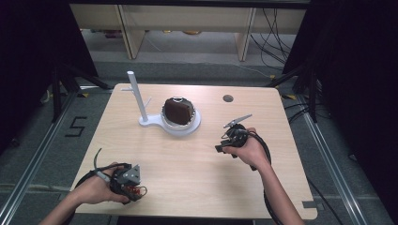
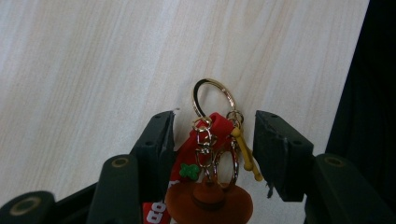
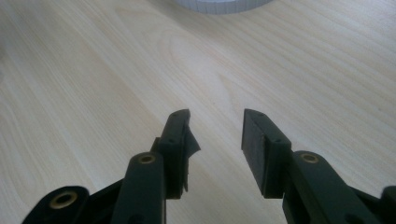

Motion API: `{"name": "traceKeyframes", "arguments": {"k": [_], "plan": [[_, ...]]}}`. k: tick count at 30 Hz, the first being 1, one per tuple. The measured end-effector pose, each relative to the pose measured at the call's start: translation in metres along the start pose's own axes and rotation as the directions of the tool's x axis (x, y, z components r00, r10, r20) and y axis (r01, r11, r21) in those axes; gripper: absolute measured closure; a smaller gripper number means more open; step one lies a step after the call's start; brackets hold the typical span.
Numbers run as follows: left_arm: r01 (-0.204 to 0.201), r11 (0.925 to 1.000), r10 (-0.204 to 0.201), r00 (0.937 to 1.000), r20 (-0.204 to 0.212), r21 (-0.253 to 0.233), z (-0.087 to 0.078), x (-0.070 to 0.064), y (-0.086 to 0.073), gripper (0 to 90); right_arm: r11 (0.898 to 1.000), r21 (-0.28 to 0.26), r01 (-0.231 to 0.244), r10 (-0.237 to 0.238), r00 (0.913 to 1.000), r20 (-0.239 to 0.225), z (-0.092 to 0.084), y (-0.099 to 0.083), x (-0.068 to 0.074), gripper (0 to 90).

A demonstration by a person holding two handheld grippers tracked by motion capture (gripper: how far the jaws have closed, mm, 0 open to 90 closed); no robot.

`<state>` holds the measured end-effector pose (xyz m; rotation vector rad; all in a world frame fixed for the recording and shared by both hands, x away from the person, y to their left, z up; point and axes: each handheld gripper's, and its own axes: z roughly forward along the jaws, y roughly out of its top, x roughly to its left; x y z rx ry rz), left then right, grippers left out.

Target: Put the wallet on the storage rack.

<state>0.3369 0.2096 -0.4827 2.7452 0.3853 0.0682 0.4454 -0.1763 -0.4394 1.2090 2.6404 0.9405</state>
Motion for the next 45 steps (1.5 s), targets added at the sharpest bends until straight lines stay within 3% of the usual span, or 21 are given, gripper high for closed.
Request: {"name": "traceKeyframes", "arguments": {"k": [4,8,11,12,13,14,17,20,21,31,33,34,36,37,38,40,42,45], "plan": [[-0.037,0.9990,0.037,0.9993,-0.006,0.026,0.004,0.001,0.000,49.8,1.000,0.007,-0.015,0.015,0.9999,-0.002,0.000,-0.001,0.001,62.3],[-0.023,0.9997,0.023,0.9997,-0.007,0.009,0.004,0.000,-0.001,54.6,0.999,0.014,-0.031,0.031,0.9995,0.011,0.000,-0.001,0.001,62.1],[-0.045,0.9985,0.046,0.9989,-0.010,0.029,0.003,0.000,0.000,61.6,0.999,0.021,-0.030,0.030,0.9995,0.004,0.000,-0.001,0.001,61.9],[-0.037,0.9989,0.038,0.9992,-0.011,0.030,0.003,-0.001,0.001,62.7,1.000,-0.004,0.010,-0.010,0.9999,-0.010,0.001,-0.001,0.000,61.8],[-0.045,0.9984,0.046,0.9988,-0.018,0.033,0.002,0.000,0.001,63.7,1.000,0.002,-0.003,0.003,1.0000,-0.009,0.001,-0.001,0.001,61.8],[-0.030,0.9987,0.031,0.9990,-0.033,0.041,0.002,-0.001,0.000,70.4,1.000,0.012,-0.019,0.019,0.9998,-0.007,0.000,0.000,0.002,61.8],[-0.023,0.9991,0.024,0.9993,-0.028,0.036,0.001,0.001,-0.001,72.0,1.000,0.003,-0.002,0.002,0.9999,-0.013,0.001,0.000,0.002,61.6],[-0.023,0.9994,0.024,0.9992,-0.033,0.027,0.001,0.001,-0.002,72.9,1.000,0.008,-0.007,0.007,0.9997,-0.022,0.001,0.000,0.002,61.4],[-0.040,0.9989,0.041,0.9986,-0.035,0.025,0.001,0.002,-0.002,73.1,1.000,0.006,-0.007,0.007,0.9999,-0.013,0.001,0.000,0.002,61.4],[0.013,0.9983,-0.016,0.9986,-0.050,-0.056,-0.002,0.002,-0.010,74.8,1.000,0.007,-0.015,0.015,0.9999,-0.009,0.001,0.001,0.003,60.6],[0.063,0.9897,-0.072,0.9953,-0.065,-0.129,-0.003,0.000,-0.014,75.3,1.000,0.005,-0.015,0.015,0.9998,-0.013,0.001,0.000,0.003,60.4],[0.068,0.9870,-0.079,0.9944,-0.070,-0.145,-0.003,0.000,-0.015,75.7,1.000,0.009,-0.030,0.030,0.9996,-0.004,0.002,0.000,0.004,60.3],[0.072,0.9845,-0.087,0.9922,-0.089,-0.160,-0.008,0.002,-0.018,76.0,1.000,-0.011,0.007,-0.007,0.9999,-0.011,0.002,0.000,0.001,60.2],[0.076,0.9828,-0.092,0.9913,-0.094,-0.169,-0.009,0.002,-0.019,76.1,1.000,-0.017,0.001,-0.001,1.0000,-0.009,0.002,-0.001,0.001,60.0],[0.083,0.9770,-0.105,0.9891,-0.103,-0.196,-0.009,0.002,-0.020,76.1,1.000,-0.023,-0.005,0.005,1.0000,-0.005,0.002,-0.001,0.001,60.0],[0.126,0.9576,-0.158,0.9817,-0.106,-0.259,-0.011,0.001,-0.022,76.3,0.999,-0.019,-0.026,0.025,0.9996,-0.010,0.002,-0.002,0.002,59.9],[0.143,0.9409,-0.188,0.9745,-0.122,-0.307,-0.014,0.001,-0.024,76.4,0.999,-0.039,-0.004,0.004,1.0000,0.003,0.002,-0.003,0.000,59.8],[0.178,0.9079,-0.245,0.9598,-0.137,-0.380,-0.019,0.002,-0.028,76.5,0.998,-0.059,-0.020,0.020,0.9998,-0.002,0.001,-0.007,-0.001,59.7]]}}
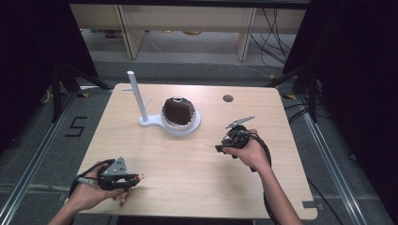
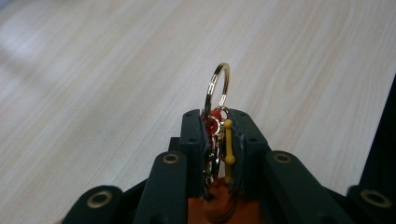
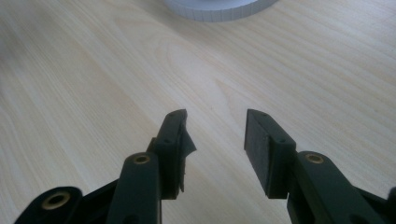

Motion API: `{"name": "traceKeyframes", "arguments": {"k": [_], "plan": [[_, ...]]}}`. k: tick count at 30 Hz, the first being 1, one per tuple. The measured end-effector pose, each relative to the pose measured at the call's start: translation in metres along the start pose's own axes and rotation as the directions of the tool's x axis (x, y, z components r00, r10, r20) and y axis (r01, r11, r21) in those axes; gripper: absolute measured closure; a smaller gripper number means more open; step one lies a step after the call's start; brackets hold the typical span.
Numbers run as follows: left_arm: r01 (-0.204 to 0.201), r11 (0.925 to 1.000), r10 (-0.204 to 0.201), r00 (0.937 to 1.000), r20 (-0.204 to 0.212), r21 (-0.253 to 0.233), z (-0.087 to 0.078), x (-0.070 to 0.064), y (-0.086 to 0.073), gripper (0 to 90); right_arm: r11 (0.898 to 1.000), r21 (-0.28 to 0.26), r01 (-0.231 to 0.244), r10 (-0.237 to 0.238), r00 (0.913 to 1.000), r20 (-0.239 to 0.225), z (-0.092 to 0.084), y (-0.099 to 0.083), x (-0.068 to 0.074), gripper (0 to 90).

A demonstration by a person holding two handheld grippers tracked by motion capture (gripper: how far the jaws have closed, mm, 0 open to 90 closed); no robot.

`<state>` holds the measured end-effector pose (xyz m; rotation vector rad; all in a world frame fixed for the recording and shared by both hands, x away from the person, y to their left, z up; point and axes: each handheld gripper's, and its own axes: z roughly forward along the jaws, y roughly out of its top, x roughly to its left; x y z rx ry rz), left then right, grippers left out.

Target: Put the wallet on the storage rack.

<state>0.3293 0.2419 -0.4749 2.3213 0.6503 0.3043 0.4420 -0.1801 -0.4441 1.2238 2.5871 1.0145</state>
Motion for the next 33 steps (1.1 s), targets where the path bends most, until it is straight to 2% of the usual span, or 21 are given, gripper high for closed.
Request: {"name": "traceKeyframes", "arguments": {"k": [2,3,4,5,7,8,9,13,14,15,19,21,22,23,25,26,27,28,29,32,33], "plan": [[0.024,0.9991,-0.025,0.9995,-0.021,-0.034,-0.004,0.002,-0.001,76.5,1.000,-0.011,-0.019,0.019,0.9998,0.004,-0.002,-0.003,0.000,59.6],[0.054,0.9964,-0.057,0.9976,-0.039,-0.064,-0.005,0.002,-0.003,76.5,0.999,-0.005,-0.034,0.034,0.9994,0.009,-0.003,-0.005,-0.001,59.5],[0.070,0.9937,-0.074,0.9962,-0.045,-0.087,-0.008,0.003,-0.004,76.5,0.999,-0.034,-0.023,0.023,0.9997,0.007,-0.003,-0.007,-0.002,59.3],[0.089,0.9905,-0.095,0.9940,-0.053,-0.105,-0.009,0.003,-0.004,76.5,0.998,-0.043,-0.039,0.039,0.9992,0.005,-0.005,-0.010,-0.003,59.3],[0.105,0.9851,-0.115,0.9909,-0.070,-0.136,-0.013,0.006,-0.005,76.6,0.996,-0.053,-0.073,0.074,0.9972,0.010,-0.007,-0.014,-0.003,59.2],[0.108,0.9846,-0.120,0.9893,-0.082,-0.137,-0.015,0.007,-0.005,76.6,0.996,-0.070,-0.056,0.057,0.9983,0.011,-0.008,-0.016,-0.005,59.2],[0.139,0.9739,-0.155,0.9847,-0.079,-0.179,-0.015,0.006,-0.005,76.6,0.996,-0.073,-0.059,0.060,0.9981,0.015,-0.009,-0.017,-0.006,59.1],[0.175,0.9561,-0.202,0.9745,-0.097,-0.235,-0.019,0.010,-0.003,76.6,0.987,-0.135,-0.087,0.093,0.9947,0.043,-0.011,-0.025,-0.008,59.0],[0.180,0.9542,-0.210,0.9719,-0.107,-0.239,-0.021,0.011,-0.002,76.6,0.987,-0.144,-0.076,0.082,0.9958,0.040,-0.011,-0.027,-0.009,58.9],[0.183,0.9492,-0.216,0.9705,-0.107,-0.256,-0.023,0.013,-0.002,76.5,0.985,-0.153,-0.079,0.086,0.9955,0.040,-0.010,-0.029,-0.009,58.8],[0.196,0.9262,-0.253,0.9566,-0.145,-0.322,-0.030,0.018,0.000,76.5,0.972,-0.212,-0.104,0.118,0.9916,0.053,-0.005,-0.038,-0.009,58.3],[0.194,0.9220,-0.259,0.9522,-0.162,-0.335,-0.032,0.021,0.002,76.5,0.962,-0.235,-0.142,0.160,0.9852,0.061,-0.002,-0.043,-0.008,58.3],[0.195,0.9171,-0.264,0.9510,-0.161,-0.347,-0.033,0.022,0.003,76.5,0.965,-0.238,-0.114,0.137,0.9873,0.081,0.000,-0.045,-0.011,58.3],[0.197,0.9167,-0.268,0.9481,-0.170,-0.347,-0.034,0.023,0.004,76.5,0.965,-0.239,-0.112,0.137,0.9868,0.087,0.001,-0.047,-0.011,58.3],[0.198,0.9104,-0.274,0.9463,-0.171,-0.363,-0.034,0.026,0.006,76.5,0.953,-0.280,-0.119,0.153,0.9828,0.104,0.000,-0.050,-0.012,58.3],[0.199,0.9078,-0.277,0.9455,-0.172,-0.369,-0.034,0.027,0.007,76.5,0.952,-0.280,-0.120,0.158,0.9803,0.118,-0.001,-0.051,-0.012,58.2],[0.199,0.9069,-0.278,0.9450,-0.172,-0.371,-0.034,0.028,0.007,76.5,0.944,-0.291,-0.156,0.195,0.9749,0.108,-0.002,-0.052,-0.010,58.1],[0.197,0.9069,-0.276,0.9456,-0.172,-0.373,-0.033,0.030,0.008,76.5,0.942,-0.297,-0.158,0.198,0.9737,0.112,-0.002,-0.053,-0.010,58.0],[0.199,0.9017,-0.281,0.9448,-0.169,-0.384,-0.032,0.032,0.009,76.5,0.947,-0.298,-0.123,0.167,0.9779,0.126,-0.003,-0.055,-0.014,57.8],[0.198,0.8997,-0.284,0.9425,-0.176,-0.389,-0.032,0.036,0.012,76.5,0.944,-0.306,-0.125,0.169,0.9779,0.123,-0.002,-0.058,-0.015,57.4],[0.203,0.8953,-0.289,0.9420,-0.170,-0.397,-0.032,0.039,0.014,76.5,0.945,-0.297,-0.139,0.180,0.9769,0.115,-0.002,-0.059,-0.015,57.4]]}}
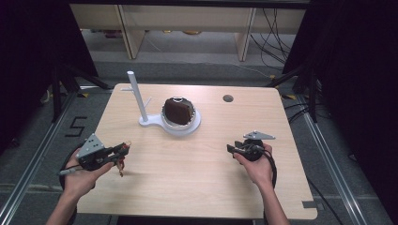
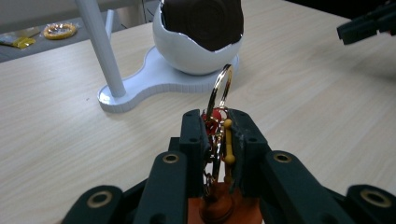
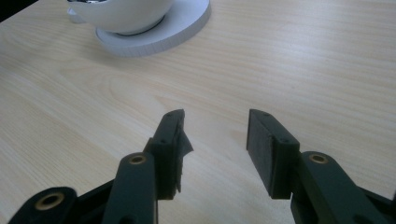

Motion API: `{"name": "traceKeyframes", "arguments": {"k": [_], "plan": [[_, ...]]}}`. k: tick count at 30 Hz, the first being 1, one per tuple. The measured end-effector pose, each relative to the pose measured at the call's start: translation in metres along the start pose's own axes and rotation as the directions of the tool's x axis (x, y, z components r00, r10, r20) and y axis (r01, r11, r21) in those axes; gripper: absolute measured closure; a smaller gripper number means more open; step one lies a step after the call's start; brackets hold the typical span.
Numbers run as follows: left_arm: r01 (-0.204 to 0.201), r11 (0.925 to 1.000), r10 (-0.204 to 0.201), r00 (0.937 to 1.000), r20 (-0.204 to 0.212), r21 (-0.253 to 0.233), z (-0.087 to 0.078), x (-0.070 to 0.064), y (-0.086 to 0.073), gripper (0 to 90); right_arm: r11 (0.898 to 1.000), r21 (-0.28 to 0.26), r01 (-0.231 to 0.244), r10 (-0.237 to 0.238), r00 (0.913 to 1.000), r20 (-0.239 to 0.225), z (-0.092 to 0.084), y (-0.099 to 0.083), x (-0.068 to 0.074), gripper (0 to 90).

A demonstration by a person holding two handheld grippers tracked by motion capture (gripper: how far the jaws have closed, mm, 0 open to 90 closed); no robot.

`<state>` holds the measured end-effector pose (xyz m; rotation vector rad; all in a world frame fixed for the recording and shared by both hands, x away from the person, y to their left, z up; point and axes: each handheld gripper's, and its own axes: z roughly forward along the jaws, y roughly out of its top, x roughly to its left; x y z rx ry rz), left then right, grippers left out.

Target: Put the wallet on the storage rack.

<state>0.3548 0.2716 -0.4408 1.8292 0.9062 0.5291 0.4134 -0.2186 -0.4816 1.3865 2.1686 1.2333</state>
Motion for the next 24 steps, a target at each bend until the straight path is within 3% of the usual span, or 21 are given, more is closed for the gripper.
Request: {"name": "traceKeyframes", "arguments": {"k": [5,7,8,17,19,22,24], "plan": [[0.027,0.9988,-0.027,0.9996,0.009,-0.041,0.007,0.006,0.007,76.5,1.000,-0.017,0.009,-0.009,0.9998,0.018,0.000,-0.001,-0.001,57.2],[0.032,0.9984,-0.032,0.9994,0.010,-0.046,0.010,0.007,0.009,76.4,0.999,-0.011,-0.030,0.030,0.9992,0.026,0.000,-0.002,0.003,57.1],[0.034,0.9982,-0.033,0.9993,0.015,-0.050,0.011,0.009,0.011,76.5,1.000,-0.018,0.006,-0.006,0.9997,0.024,0.000,-0.001,0.000,57.0],[0.047,0.9956,-0.047,0.9989,0.008,-0.081,0.018,0.020,0.022,76.4,0.999,-0.041,0.011,-0.009,0.9995,0.031,-0.003,-0.002,-0.001,56.5],[0.049,0.9950,-0.048,0.9988,0.008,-0.087,0.020,0.023,0.024,76.4,0.999,-0.029,-0.037,0.038,0.9991,0.022,-0.003,-0.003,0.002,56.3],[0.057,0.9940,-0.057,0.9984,0.006,-0.093,0.021,0.027,0.027,76.4,0.999,-0.026,-0.038,0.039,0.9990,0.022,-0.004,-0.003,0.002,56.2],[0.065,0.9926,-0.065,0.9979,0.006,-0.102,0.022,0.030,0.030,76.4,0.999,-0.037,-0.001,0.002,0.9996,0.030,-0.003,-0.002,-0.001,56.2]]}}
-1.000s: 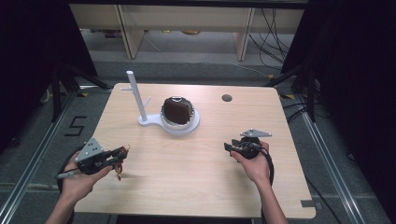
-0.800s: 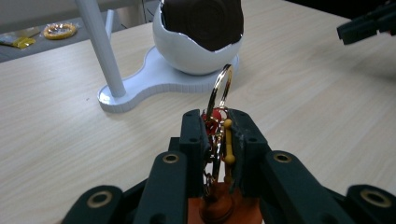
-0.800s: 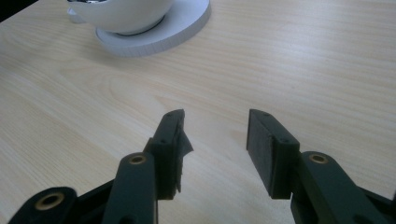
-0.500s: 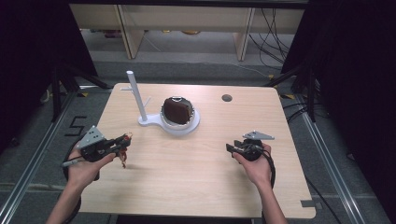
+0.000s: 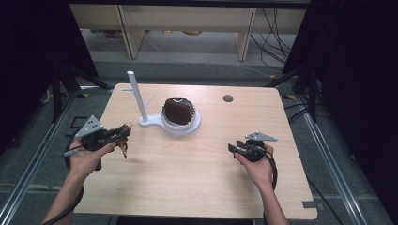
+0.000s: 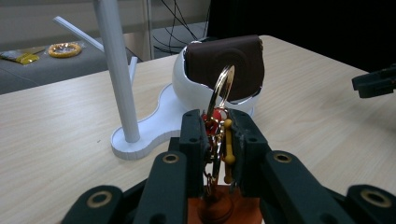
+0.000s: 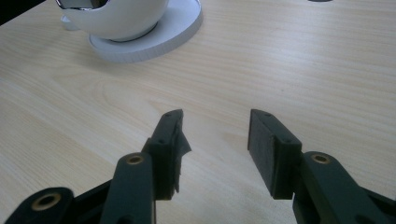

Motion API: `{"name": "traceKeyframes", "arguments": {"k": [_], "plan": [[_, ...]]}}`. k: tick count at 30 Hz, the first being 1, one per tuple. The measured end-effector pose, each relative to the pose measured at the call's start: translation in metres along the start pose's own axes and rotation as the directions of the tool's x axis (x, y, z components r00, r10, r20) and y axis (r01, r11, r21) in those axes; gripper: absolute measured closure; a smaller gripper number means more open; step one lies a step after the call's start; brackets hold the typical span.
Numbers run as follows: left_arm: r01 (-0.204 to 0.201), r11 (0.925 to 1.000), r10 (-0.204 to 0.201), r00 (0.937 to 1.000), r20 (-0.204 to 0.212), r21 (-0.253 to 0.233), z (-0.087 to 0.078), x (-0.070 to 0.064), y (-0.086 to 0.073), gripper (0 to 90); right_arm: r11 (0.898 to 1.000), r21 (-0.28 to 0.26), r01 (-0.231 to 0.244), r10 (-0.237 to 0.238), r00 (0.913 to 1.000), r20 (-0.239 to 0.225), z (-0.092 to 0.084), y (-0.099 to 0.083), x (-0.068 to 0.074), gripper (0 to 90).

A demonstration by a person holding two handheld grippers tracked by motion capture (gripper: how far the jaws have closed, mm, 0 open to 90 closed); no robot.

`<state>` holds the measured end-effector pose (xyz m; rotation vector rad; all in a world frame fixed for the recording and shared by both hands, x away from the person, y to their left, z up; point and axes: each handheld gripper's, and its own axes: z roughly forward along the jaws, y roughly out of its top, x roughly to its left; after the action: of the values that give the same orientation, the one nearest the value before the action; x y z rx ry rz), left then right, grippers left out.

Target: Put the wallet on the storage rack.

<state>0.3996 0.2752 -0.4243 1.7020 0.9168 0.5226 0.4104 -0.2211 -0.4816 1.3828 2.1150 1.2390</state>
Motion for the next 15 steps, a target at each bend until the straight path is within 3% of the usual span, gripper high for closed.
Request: {"name": "traceKeyframes", "arguments": {"k": [9,15], "plan": [[0.021,0.9993,-0.021,0.9998,-0.005,-0.029,0.006,0.014,0.009,76.4,1.000,0.012,0.001,-0.001,1.0000,-0.005,-0.001,0.000,0.000,56.1],[0.022,0.9996,-0.022,0.9995,-0.021,-0.018,0.007,0.019,0.012,76.3,1.000,0.014,-0.003,0.003,0.9999,-0.012,-0.001,0.000,0.000,56.0]]}}
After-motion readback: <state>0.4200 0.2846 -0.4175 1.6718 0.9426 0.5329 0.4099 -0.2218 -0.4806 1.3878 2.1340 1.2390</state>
